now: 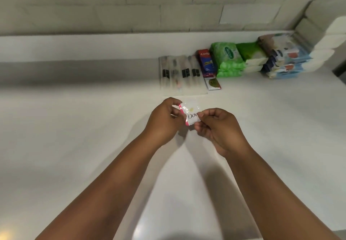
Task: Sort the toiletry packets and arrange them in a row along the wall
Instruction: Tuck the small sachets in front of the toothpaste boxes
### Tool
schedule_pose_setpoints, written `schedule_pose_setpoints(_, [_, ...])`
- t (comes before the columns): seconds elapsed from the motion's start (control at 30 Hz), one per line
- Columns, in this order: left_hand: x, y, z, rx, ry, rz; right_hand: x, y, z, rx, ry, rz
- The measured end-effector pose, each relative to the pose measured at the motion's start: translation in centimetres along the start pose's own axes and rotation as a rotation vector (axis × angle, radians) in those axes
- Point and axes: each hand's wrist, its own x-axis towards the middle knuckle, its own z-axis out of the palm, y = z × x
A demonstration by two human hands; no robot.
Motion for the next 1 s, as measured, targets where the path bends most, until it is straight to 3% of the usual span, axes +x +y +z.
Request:
schedule_pose_setpoints(0.43, [7.7, 3.9, 9.5, -0.286, 0.063, -0.175, 7.9, -4.4, -7.9, 0.162, 0.056, 0.001])
schedule_pose_setpoints(0.67, [12.2, 4.2, 10.9, -0.191, 0.194, -0.147, 12.8, -5.1, -8.4, -0.252, 0.144, -0.097])
schedule_pose_setpoints(1.0, [15.8, 3.2, 11.7, -0.086, 0.320, -0.165, 16.7, -4.7, -7.8, -0.452, 0.179, -0.176])
